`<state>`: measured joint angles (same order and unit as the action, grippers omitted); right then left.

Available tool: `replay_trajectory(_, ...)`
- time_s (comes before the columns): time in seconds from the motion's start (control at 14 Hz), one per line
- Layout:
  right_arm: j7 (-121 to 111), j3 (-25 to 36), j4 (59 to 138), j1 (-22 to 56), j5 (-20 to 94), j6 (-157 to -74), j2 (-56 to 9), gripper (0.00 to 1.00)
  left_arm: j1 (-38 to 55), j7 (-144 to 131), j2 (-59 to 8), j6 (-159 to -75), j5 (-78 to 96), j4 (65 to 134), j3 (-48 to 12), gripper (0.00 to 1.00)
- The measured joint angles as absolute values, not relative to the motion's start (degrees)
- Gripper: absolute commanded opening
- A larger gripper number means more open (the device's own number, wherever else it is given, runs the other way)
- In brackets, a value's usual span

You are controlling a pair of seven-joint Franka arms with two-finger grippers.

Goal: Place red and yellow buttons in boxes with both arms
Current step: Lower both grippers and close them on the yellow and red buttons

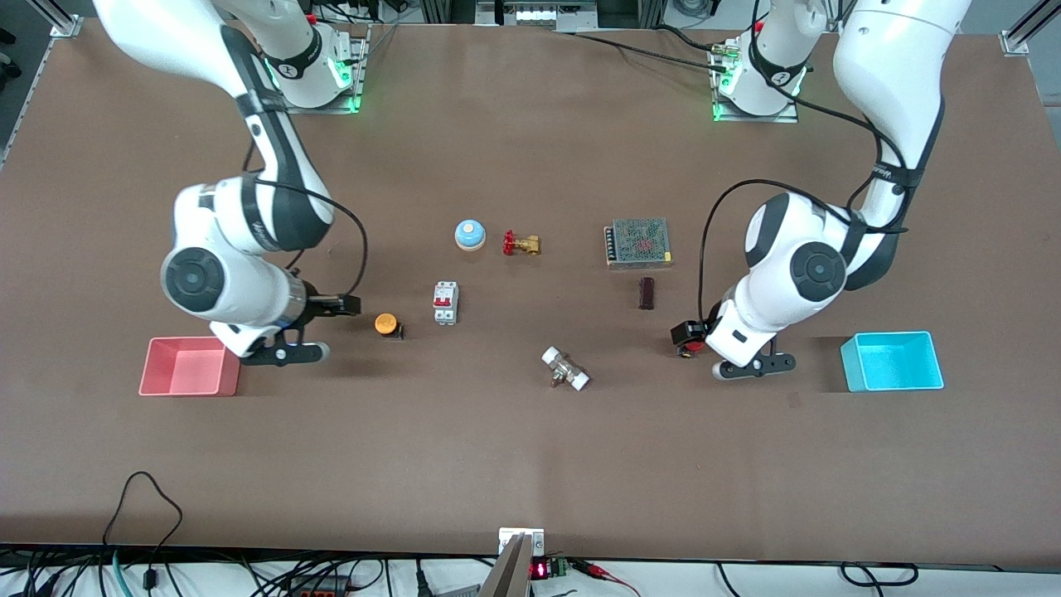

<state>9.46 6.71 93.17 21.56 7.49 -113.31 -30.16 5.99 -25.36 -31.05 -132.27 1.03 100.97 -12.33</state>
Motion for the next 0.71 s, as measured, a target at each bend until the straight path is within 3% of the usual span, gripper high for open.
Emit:
replay_trajectory(0.43, 15.5, 6.6, 93.2, 26.8, 7.6, -118.0, -33.7, 1.00, 6.9, -27.4, -34.0, -133.7, -2.9, 101.1, -12.1, 0.91)
replay_trajectory(0.71, 16.3, 6.6, 93.2, 27.4, 7.6, -120.1, -36.2, 1.00, 6.9, -28.0, -34.5, -135.0, -3.3, 101.1, -12.0, 0.70)
